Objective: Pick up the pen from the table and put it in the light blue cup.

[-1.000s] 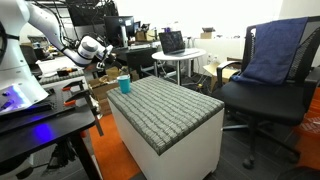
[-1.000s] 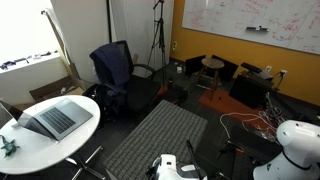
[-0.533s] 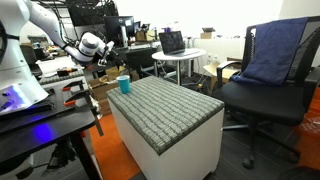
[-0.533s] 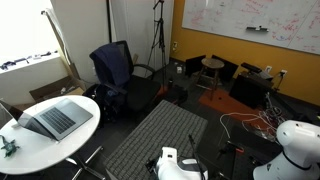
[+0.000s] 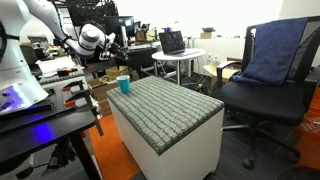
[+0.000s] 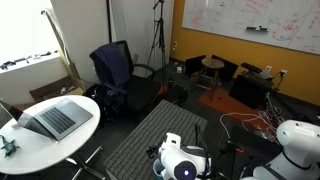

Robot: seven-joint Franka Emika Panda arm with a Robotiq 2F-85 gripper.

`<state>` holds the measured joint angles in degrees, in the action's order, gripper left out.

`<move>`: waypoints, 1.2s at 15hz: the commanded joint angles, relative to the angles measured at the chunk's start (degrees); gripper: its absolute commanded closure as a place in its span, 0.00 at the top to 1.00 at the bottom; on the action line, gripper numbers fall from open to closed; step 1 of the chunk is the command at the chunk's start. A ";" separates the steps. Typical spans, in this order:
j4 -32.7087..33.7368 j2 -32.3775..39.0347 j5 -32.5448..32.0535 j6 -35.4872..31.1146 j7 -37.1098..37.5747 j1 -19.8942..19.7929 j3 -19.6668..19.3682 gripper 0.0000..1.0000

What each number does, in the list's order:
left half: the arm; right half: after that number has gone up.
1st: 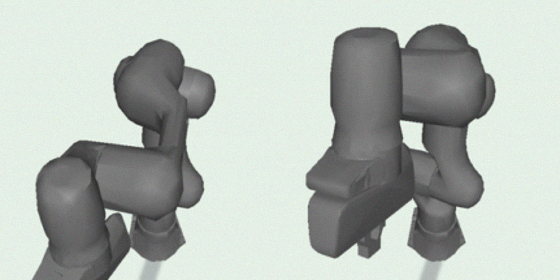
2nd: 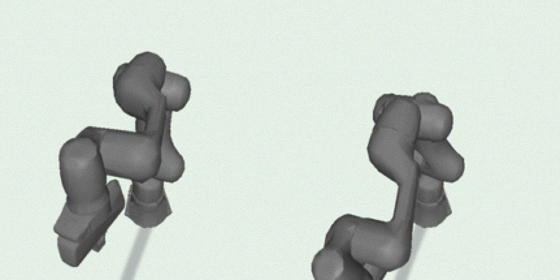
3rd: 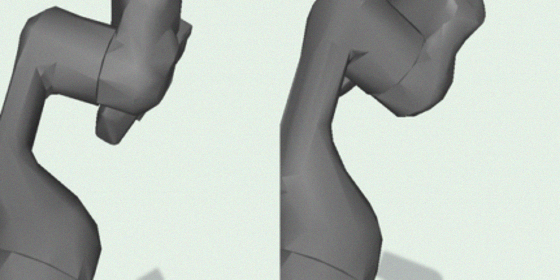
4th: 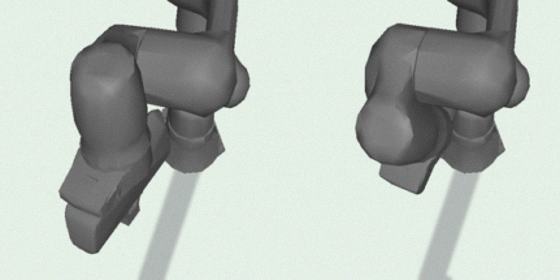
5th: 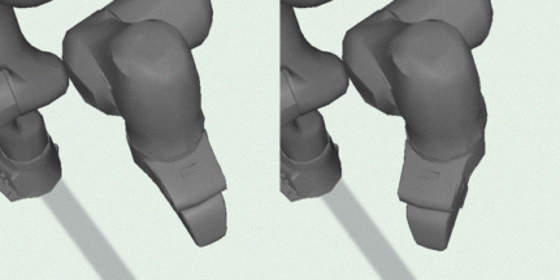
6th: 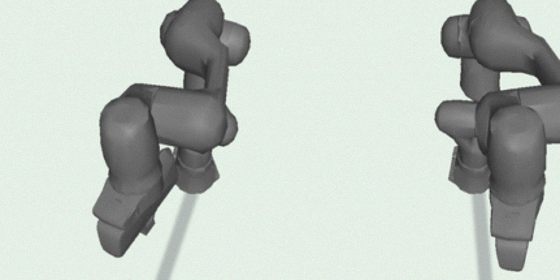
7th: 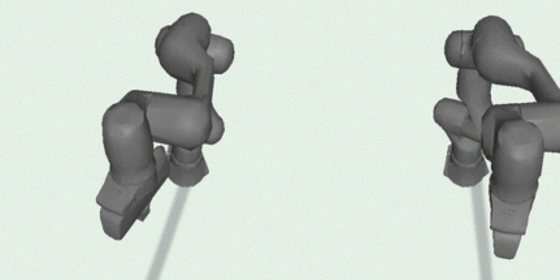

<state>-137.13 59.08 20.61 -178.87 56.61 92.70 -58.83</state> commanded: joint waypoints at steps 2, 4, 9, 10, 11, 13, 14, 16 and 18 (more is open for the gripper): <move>-4.69 -10.18 0.17 -7.01 -5.00 -5.46 -0.55 1.00; -5.47 -12.74 0.22 -9.23 -6.96 -8.09 -0.45 1.00; -6.66 -19.76 0.28 -13.25 -14.86 -15.15 0.15 1.00; -6.87 -21.00 0.39 -13.71 -16.56 -16.25 0.14 1.00; -7.13 -22.45 0.42 -14.27 -18.34 -17.54 0.29 1.00; -7.52 -24.97 0.65 -14.61 -21.86 -19.50 0.33 1.00; -7.66 -26.21 0.78 -14.73 -23.46 -20.45 0.47 1.00; -8.08 -28.20 1.13 -14.94 -26.59 -22.11 0.58 1.00; -8.55 -30.29 1.38 -15.32 -29.56 -23.79 0.87 1.00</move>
<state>-143.35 35.09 20.65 -191.41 33.40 71.82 -59.37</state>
